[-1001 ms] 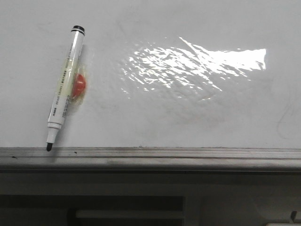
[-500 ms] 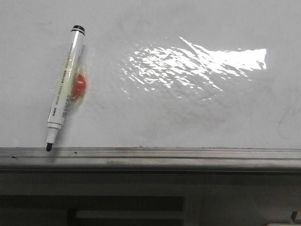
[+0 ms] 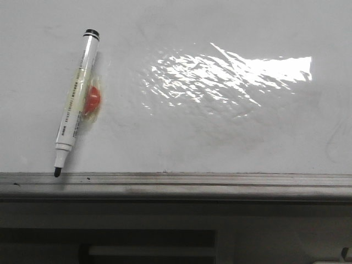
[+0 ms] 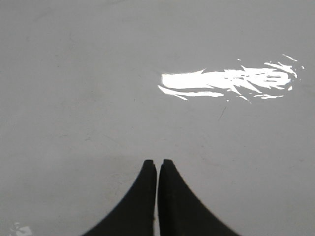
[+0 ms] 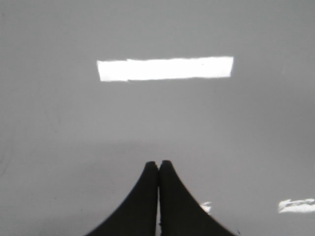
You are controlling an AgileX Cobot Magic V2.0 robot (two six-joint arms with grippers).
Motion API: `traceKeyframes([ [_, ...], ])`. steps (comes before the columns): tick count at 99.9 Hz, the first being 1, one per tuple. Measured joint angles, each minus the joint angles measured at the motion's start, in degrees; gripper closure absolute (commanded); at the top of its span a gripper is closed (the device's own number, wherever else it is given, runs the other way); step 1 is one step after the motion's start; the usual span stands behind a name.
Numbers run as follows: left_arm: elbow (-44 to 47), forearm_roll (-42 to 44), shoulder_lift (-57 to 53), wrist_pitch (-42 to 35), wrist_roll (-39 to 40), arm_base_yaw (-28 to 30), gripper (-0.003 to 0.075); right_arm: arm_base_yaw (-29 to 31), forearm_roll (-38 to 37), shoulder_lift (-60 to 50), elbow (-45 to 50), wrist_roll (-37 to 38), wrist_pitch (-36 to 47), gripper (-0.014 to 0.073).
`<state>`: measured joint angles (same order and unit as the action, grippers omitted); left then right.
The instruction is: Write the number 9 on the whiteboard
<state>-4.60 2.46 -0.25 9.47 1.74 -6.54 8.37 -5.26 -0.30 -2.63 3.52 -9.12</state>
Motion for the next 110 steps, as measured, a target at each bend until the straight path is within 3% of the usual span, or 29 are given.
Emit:
traceKeyframes([
  [15, -6.9, 0.0, 2.7, 8.0, 0.1, 0.0, 0.0741, -0.3, 6.9, 5.2, -6.2, 0.0, -6.5, 0.0656],
  [34, -8.5, 0.3, 7.6, 8.1, -1.2, 0.0, 0.0726, -0.4, 11.1, 12.6, -9.2, 0.0, -9.9, 0.0656],
  [41, -8.5, 0.4, 9.4, 7.1, -2.2, 0.0, 0.0645, -0.8, 11.3, 13.3, -9.2, 0.0, -10.2, 0.0656],
  [54, -8.5, 0.0, 11.8, 3.6, -2.8, 0.0, 0.0366, -1.3, 11.4, 13.5, -9.2, 0.0, -10.2, 0.0656],
  [63, -8.5, -1.2, 12.9, 0.5, -2.9, 0.0, 0.0287, -1.3, 11.4, 13.5, -9.2, 0.0, -10.3, 0.0656],
  [86, -8.5, -6.7, 17.6, -3.6, -2.9, -2.5, 0.0293, -1.3, 11.5, 13.6, -9.2, 0.0, -10.4, 0.0656],
  [110, -8.5, -8.9, 25.2, -7.8, -2.9, -19.3, 0.0293, -1.3, 11.5, 13.6, -9.2, 0.0, -10.4, 0.0656],
])
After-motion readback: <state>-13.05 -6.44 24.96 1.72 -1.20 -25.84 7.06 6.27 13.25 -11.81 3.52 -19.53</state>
